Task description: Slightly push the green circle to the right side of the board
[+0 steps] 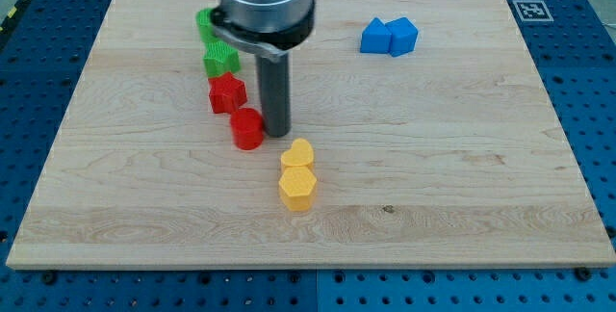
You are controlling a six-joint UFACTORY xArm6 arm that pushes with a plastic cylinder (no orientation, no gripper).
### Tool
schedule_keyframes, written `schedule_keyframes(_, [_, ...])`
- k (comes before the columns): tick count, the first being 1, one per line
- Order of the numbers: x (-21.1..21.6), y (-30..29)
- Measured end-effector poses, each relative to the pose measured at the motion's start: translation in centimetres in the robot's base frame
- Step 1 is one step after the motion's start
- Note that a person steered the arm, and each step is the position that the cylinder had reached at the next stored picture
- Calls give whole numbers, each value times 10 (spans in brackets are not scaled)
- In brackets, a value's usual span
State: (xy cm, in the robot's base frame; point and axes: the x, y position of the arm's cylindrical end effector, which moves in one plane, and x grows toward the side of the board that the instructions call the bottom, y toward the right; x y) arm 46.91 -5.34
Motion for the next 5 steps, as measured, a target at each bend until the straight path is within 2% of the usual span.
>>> schedule_keyframes(2, [-1, -8])
schedule_keyframes(3, [-12, 7])
schedule_keyframes(5, [-40, 1])
